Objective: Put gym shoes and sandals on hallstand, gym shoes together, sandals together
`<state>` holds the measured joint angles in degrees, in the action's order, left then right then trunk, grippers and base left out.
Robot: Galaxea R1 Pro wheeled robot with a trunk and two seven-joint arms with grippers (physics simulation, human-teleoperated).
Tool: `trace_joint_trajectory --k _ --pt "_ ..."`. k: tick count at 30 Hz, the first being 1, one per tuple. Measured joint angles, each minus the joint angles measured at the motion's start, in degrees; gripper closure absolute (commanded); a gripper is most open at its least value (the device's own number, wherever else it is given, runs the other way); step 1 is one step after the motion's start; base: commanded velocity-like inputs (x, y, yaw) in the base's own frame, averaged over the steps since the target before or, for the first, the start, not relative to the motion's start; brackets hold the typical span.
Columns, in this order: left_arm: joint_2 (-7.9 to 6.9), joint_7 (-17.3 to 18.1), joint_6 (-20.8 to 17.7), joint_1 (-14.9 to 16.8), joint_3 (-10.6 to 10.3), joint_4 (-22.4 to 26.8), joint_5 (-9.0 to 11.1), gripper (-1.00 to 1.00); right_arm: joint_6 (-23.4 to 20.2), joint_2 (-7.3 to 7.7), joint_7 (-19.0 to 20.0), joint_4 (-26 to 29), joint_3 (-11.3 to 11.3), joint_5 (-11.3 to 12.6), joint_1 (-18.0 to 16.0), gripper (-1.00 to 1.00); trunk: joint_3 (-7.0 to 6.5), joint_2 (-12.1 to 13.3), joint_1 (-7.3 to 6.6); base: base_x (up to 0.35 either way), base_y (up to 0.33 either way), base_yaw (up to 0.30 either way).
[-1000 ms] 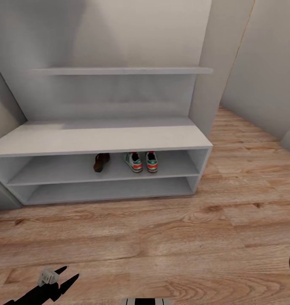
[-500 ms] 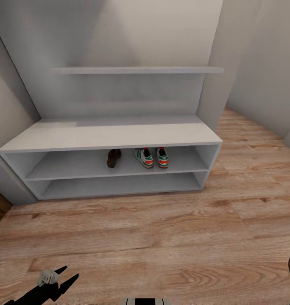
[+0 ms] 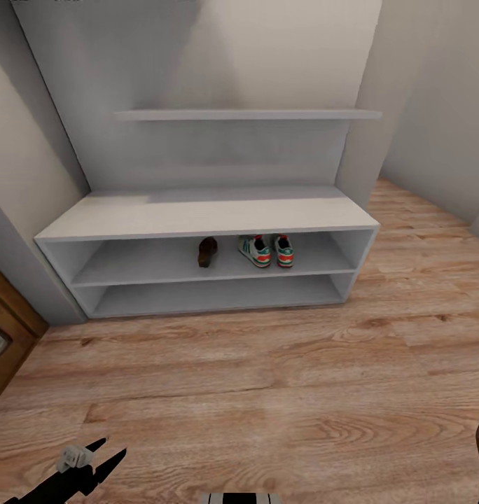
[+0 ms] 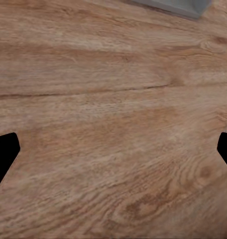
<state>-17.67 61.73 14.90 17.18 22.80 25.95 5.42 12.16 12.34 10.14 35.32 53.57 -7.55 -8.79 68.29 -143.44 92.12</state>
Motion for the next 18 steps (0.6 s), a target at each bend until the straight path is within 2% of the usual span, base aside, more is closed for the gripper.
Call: trace_joint_trajectory --k 5,18 --pt "0.00 0.1 0.0 0.0 0.3 0.0 0.0 -1.00 0.0 0.00 0.0 -0.1 0.0 0.0 0.0 1.00 0.00 0.0 -0.02 -0.095 0.285 0.000" --pt "0.00 0.1 0.0 0.0 0.3 0.1 0.1 -1.00 0.0 0.00 0.0 -0.4 0.0 0.0 0.0 1.00 0.00 0.0 -0.02 -0.005 0.307 0.000"
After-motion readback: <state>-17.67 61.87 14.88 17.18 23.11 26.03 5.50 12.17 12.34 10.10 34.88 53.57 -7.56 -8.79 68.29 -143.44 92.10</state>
